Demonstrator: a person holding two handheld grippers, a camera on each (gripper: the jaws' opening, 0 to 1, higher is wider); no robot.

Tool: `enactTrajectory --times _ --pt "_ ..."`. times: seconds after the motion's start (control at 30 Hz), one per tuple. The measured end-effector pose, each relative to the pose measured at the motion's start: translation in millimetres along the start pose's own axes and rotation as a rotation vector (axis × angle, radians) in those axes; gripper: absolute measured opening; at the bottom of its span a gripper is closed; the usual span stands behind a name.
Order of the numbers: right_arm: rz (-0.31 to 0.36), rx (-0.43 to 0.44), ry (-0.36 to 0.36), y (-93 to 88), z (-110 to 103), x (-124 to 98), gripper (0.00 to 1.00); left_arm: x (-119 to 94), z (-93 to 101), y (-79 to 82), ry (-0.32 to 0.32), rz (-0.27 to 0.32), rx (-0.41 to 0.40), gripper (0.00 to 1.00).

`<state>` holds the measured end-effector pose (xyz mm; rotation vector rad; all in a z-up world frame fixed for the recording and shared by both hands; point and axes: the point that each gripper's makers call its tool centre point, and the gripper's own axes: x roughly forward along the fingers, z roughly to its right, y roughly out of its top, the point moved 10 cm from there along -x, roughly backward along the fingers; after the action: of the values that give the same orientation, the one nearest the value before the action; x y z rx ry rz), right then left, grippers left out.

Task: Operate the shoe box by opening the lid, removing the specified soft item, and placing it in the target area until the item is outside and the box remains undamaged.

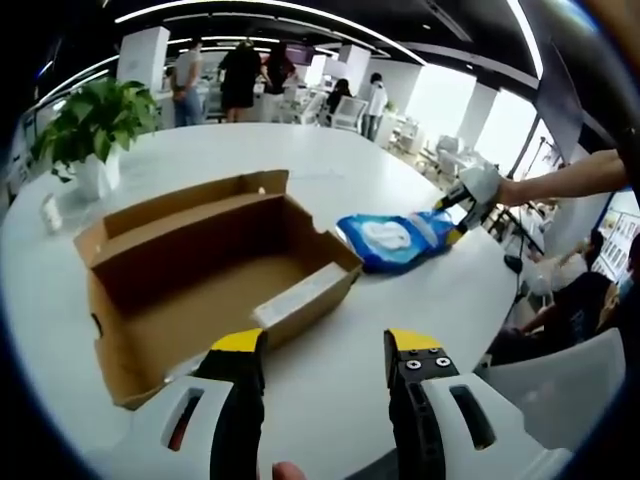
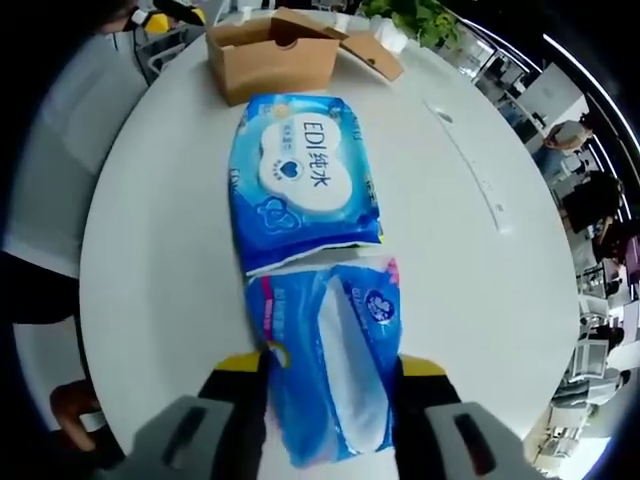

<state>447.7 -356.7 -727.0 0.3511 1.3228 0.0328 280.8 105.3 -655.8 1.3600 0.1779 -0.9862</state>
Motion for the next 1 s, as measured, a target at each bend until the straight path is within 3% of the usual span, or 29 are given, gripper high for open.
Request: enactTrajectory --times 0.3,0.4,0.83,1.0 --pt "0.057 0.114 -0.035 5.6 -12.9 -22.5 0.48 -7.7 0.0 1.9 -0.001 0.016 0.002 0.48" --pt "0.066 0.203 -0.034 0.2 -12.4 -26.4 0.48 -10.8 -2.3 2.6 0.000 0.027 -0.003 0.48" --pt "0.250 0.503 -0.107 -1.0 -20.0 -52.3 0.53 -21.6 -10.8 7.4 0.001 0.051 -0.004 0.48" --pt "0.302 0.561 -0.110 2.1 -21.8 -54.3 0.53 -25.4 -11.3 10.7 0.002 0.061 -0.003 0.48"
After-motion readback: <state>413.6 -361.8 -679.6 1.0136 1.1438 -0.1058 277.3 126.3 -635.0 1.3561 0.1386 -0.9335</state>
